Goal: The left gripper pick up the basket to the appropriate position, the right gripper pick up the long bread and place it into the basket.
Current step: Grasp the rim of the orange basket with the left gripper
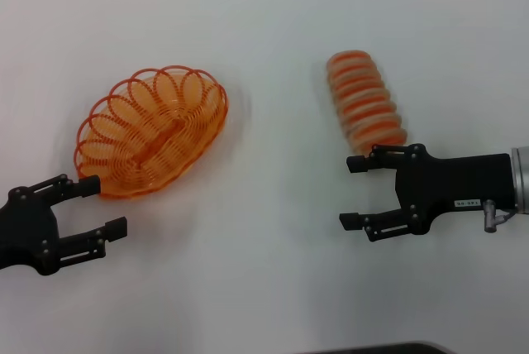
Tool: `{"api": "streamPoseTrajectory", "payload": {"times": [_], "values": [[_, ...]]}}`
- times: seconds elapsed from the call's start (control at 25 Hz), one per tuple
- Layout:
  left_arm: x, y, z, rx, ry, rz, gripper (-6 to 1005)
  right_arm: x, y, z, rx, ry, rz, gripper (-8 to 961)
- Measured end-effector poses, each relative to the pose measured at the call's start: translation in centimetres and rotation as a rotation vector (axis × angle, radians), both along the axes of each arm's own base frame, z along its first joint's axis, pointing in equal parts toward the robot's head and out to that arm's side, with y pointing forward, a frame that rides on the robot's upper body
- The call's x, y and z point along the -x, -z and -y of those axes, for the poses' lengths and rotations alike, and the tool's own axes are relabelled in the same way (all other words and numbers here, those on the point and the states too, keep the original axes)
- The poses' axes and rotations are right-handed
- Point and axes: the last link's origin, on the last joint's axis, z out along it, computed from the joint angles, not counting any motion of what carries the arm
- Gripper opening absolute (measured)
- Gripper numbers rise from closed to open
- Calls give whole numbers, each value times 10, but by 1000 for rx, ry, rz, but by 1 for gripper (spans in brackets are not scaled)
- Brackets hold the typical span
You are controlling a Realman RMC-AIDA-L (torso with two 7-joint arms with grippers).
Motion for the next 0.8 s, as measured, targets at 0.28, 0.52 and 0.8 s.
{"api": "streamPoseTrajectory", "payload": {"times": [0.28,0.52,0.8], "values": [[0,0,0,0,-1,1,811,-1,1,0,-3,5,3,928],[0,0,0,0,-7,5,811,0,1,-2,-4,1,2,927],[0,-7,-6,28,-117,45,810,2,0,-5,-17,3,1,928]]}}
